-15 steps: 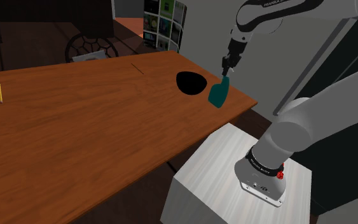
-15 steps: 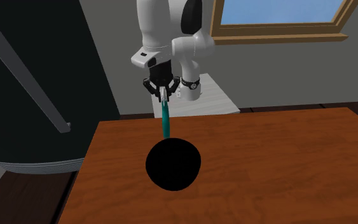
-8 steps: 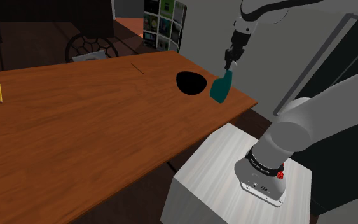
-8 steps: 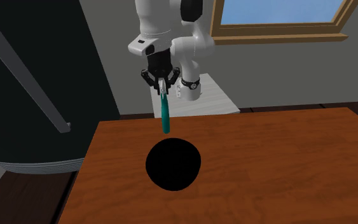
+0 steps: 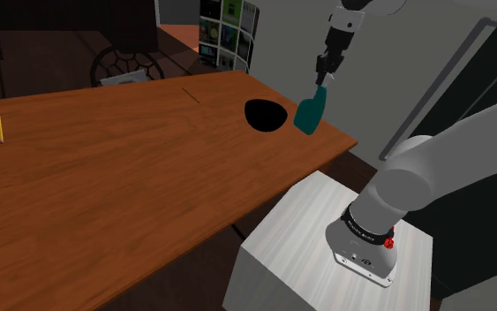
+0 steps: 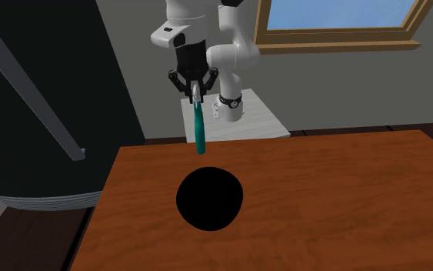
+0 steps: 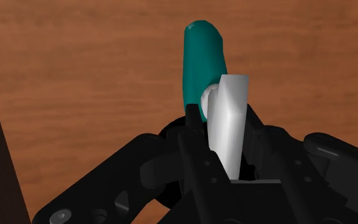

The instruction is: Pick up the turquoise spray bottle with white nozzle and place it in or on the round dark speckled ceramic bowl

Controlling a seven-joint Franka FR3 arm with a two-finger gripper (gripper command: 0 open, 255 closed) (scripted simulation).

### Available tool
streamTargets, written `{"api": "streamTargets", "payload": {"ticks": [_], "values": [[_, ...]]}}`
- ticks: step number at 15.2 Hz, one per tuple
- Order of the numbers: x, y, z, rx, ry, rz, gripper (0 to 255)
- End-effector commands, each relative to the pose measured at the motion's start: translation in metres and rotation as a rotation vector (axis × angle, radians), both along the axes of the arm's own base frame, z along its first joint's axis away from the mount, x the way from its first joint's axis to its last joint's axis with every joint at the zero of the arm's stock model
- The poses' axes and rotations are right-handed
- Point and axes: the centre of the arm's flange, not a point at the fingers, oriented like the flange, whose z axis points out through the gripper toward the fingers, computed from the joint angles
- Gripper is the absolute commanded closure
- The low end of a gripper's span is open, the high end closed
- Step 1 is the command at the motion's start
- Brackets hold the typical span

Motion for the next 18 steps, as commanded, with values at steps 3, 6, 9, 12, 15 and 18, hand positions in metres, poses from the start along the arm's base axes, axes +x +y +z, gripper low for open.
{"api": "streamTargets", "payload": {"ticks": [3, 6, 9, 12, 15, 18], "values": [[-0.001, 0.000, 0.021, 0.000, 0.000, 0.000, 255], [-0.001, 0.000, 0.037, 0.000, 0.000, 0.000, 255], [-0.001, 0.000, 0.053, 0.000, 0.000, 0.000, 255], [-0.001, 0.000, 0.069, 0.000, 0.000, 0.000, 255], [0.023, -0.002, 0.082, 0.000, 0.000, 0.000, 255], [0.059, -0.005, 0.098, 0.000, 0.000, 0.000, 255]]}}
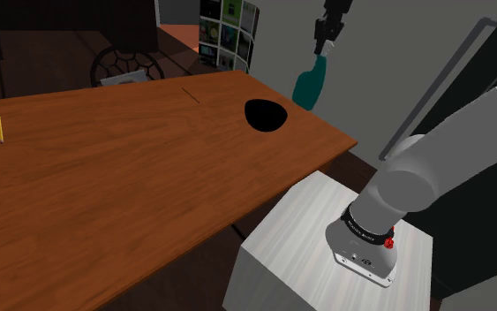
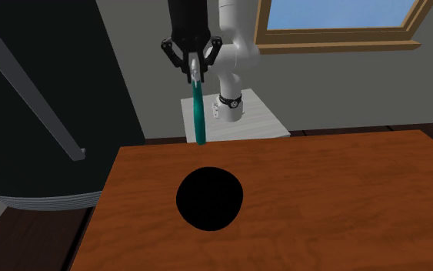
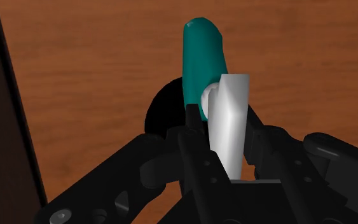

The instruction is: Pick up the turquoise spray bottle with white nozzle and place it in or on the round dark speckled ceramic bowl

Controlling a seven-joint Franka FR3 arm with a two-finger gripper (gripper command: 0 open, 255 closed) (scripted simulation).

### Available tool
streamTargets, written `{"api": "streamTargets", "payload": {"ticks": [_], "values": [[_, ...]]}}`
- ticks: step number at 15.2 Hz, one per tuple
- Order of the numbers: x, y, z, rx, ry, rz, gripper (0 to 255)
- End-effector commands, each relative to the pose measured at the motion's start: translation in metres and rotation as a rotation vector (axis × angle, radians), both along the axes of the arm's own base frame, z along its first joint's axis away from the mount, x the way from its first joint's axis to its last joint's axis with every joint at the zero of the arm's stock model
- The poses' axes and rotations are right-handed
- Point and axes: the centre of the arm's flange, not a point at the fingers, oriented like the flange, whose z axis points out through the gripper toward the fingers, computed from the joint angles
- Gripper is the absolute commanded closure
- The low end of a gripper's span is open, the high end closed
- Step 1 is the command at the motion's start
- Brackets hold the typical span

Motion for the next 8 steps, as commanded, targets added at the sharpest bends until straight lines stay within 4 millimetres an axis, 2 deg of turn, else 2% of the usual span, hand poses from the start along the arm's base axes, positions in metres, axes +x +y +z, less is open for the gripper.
{"api": "streamTargets", "payload": {"ticks": [1, 8], "values": [[0.026, -0.001, 0.013, 0.000, 0.000, 0.001, 255], [0.110, -0.008, 0.051, 0.000, 0.000, 0.001, 255]]}}
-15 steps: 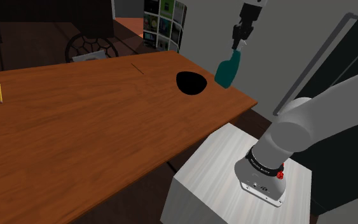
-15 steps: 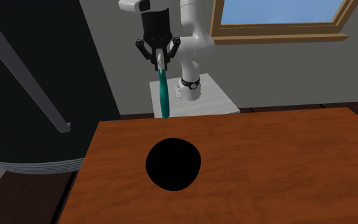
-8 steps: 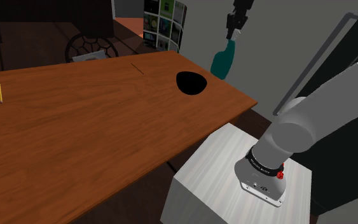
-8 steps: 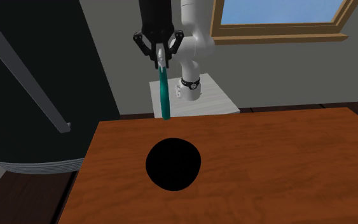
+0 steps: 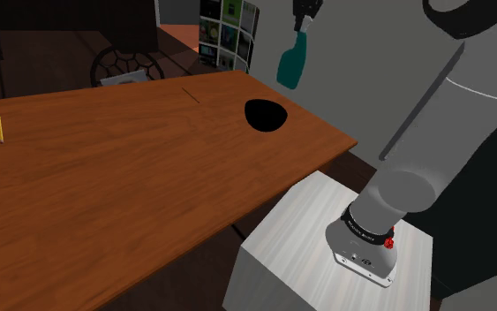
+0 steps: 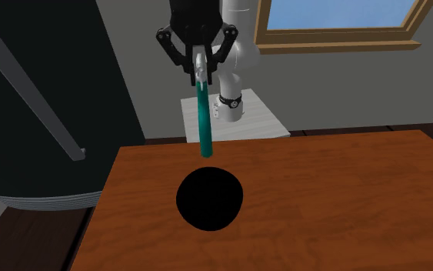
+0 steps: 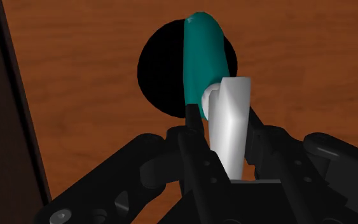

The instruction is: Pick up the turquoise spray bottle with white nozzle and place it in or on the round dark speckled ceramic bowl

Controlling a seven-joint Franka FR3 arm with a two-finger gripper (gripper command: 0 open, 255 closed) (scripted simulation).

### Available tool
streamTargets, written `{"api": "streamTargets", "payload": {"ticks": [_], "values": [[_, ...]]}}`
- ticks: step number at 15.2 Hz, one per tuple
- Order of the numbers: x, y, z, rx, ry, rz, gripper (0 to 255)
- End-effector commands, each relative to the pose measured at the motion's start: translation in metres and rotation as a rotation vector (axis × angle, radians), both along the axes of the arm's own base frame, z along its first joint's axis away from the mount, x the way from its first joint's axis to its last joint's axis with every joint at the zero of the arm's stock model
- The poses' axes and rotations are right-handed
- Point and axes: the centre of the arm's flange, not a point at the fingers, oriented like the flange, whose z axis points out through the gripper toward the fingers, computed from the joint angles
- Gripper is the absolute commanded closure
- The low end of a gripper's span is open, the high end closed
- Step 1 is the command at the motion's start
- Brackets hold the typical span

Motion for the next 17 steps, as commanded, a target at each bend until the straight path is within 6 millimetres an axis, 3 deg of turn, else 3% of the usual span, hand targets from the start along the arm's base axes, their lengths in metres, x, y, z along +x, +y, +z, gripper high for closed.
{"api": "streamTargets", "payload": {"ticks": [1, 4, 17], "values": [[0.023, -0.003, 0.012, 0.000, 0.000, 0.002, 255], [0.062, -0.007, 0.030, 0.000, 0.000, 0.002, 255], [0.062, -0.007, -0.039, 0.000, 0.000, 0.002, 255]]}}
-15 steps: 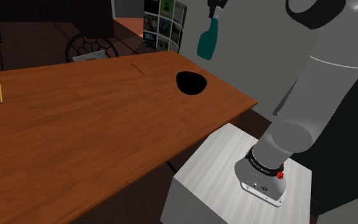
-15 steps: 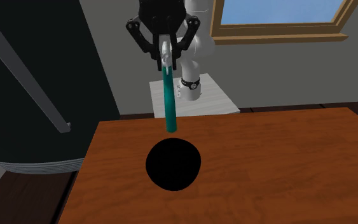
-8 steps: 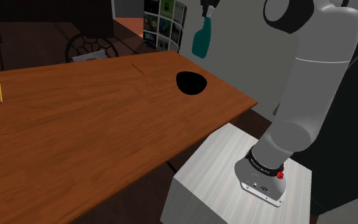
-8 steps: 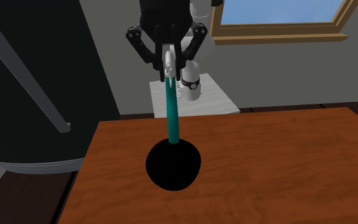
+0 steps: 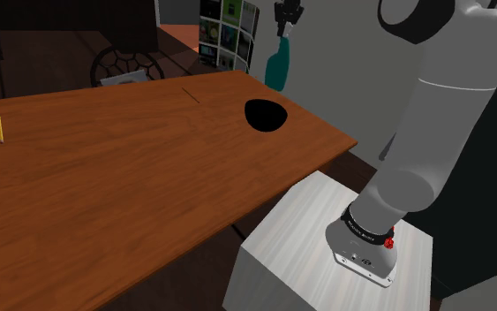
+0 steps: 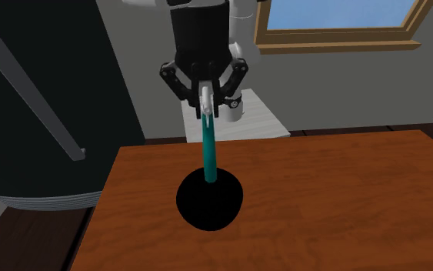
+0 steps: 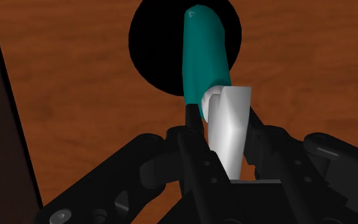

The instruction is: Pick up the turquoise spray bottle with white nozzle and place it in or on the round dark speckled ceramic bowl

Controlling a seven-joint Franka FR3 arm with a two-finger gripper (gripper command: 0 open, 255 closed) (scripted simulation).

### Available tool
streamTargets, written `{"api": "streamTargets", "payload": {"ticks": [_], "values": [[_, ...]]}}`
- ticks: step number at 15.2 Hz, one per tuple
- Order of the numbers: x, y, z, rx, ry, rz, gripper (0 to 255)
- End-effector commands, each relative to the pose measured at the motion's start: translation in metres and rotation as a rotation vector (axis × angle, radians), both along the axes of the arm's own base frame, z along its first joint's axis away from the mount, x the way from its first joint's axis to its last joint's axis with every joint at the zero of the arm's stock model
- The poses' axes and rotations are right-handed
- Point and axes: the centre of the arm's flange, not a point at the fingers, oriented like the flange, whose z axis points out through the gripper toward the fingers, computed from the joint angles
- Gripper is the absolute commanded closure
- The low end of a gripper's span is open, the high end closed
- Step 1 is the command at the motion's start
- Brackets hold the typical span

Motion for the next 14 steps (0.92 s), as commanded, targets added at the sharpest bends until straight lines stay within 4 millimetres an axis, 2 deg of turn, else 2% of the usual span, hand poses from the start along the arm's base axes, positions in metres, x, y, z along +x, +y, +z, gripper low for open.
{"api": "streamTargets", "payload": {"ticks": [1, 14], "values": [[-0.001, -0.001, -0.010, 0.000, -0.001, 0.000, 255], [-0.001, -0.001, -0.079, 0.000, -0.001, 0.000, 255]]}}
